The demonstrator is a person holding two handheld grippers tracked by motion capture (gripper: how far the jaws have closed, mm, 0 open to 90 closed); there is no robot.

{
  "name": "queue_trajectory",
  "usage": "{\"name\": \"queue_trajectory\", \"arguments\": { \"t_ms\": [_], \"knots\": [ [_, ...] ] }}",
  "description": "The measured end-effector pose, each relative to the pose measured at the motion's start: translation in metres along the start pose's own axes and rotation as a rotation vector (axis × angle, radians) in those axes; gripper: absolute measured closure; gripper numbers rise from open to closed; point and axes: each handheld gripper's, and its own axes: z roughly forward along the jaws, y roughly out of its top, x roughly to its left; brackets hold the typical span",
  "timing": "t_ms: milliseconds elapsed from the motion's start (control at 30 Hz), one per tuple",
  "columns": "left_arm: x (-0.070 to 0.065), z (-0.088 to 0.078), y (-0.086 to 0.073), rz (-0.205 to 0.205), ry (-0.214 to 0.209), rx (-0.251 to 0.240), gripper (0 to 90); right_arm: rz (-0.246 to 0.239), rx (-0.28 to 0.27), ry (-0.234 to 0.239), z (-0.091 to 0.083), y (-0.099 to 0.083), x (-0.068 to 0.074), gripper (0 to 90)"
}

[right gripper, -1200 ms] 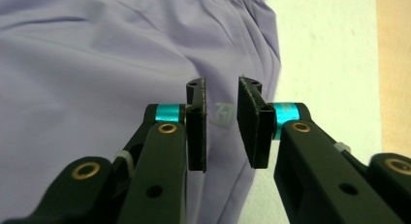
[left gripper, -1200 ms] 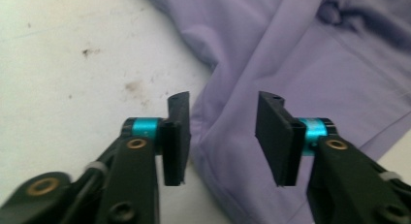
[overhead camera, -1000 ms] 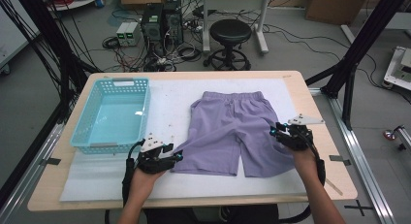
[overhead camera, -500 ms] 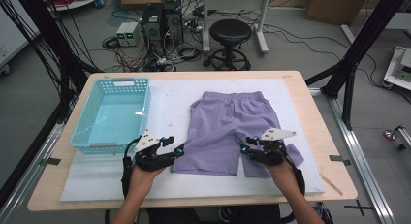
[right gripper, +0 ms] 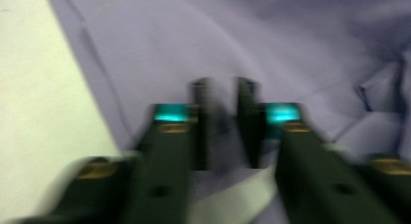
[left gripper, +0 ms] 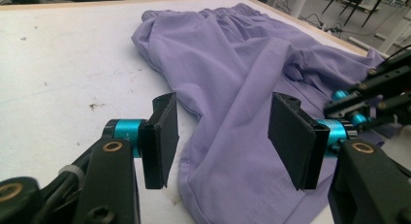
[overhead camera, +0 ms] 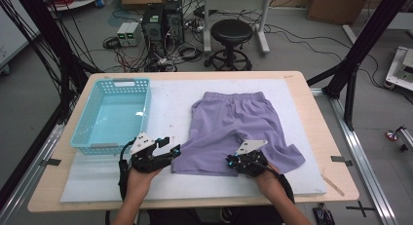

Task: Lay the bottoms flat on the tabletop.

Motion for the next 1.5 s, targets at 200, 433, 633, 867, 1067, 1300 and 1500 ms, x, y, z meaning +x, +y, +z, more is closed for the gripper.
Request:
{"name": "queue_trajectory", "arguments": {
  "t_ms": [200,433,633,867,1067,1300,1500],
  "knots": [
    [0.000,0.000,-0.002,-0.009,-0.001,0.009,44.4,0.000,-0.036,0.032,-0.012,0.001,0.000,90.0],
    [-0.001,0.002,-0.004,-0.013,-0.009,0.033,44.4,0.058,-0.102,0.027,-0.042,-0.004,-0.009,90.0],
    [-0.007,0.011,-0.009,-0.001,-0.013,0.108,45.3,0.097,-0.055,-0.024,-0.042,-0.015,-0.017,89.8],
    [-0.015,0.019,-0.020,-0.009,-0.036,0.242,52.1,0.109,-0.030,-0.061,-0.041,-0.016,-0.020,89.9],
    [-0.031,0.033,-0.026,0.052,-0.053,0.315,54.5,0.123,-0.043,-0.050,-0.041,-0.016,-0.022,89.8],
    [-0.024,0.019,-0.017,0.140,0.028,0.326,88.6,0.131,-0.046,-0.044,-0.041,-0.017,-0.023,89.8],
    [-0.005,-0.005,-0.011,0.067,0.044,0.295,88.4,0.146,-0.081,-0.033,-0.041,-0.014,-0.023,79.6]
  ]
}}
